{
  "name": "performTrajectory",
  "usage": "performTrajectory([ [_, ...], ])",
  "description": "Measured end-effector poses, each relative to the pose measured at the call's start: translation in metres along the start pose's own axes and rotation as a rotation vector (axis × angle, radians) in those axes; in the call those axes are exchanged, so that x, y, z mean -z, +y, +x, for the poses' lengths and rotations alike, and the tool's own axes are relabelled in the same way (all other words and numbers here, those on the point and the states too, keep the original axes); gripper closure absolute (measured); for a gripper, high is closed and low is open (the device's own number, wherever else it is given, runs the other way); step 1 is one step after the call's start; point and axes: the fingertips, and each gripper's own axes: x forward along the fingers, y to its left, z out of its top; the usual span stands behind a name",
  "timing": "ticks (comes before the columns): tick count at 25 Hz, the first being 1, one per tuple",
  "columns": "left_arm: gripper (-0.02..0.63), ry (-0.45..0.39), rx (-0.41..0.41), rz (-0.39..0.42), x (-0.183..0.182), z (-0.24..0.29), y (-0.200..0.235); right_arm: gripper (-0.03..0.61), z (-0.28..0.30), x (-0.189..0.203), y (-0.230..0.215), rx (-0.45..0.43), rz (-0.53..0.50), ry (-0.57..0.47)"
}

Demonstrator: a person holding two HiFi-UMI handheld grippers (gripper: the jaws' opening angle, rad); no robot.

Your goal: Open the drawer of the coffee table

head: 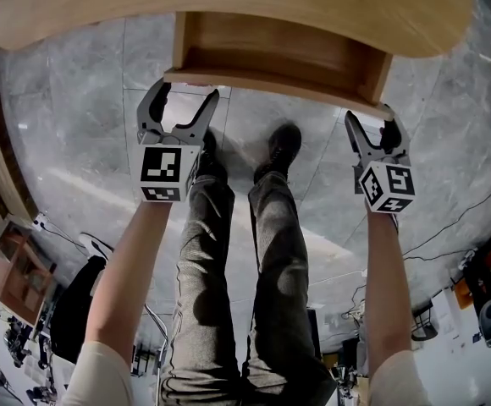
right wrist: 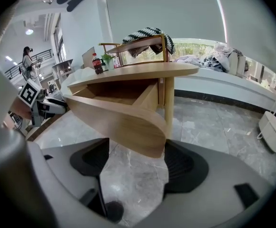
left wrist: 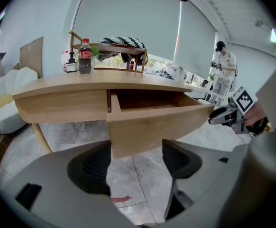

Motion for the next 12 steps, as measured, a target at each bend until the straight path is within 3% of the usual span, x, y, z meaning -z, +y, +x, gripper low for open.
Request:
performTrajectory([
  [12,0.261,0.022,-0.004,-0.027,0.0036,0.002,0.0004,0.2,0.0026,0.0028,0.0011,0.002,0.025,-0.001],
])
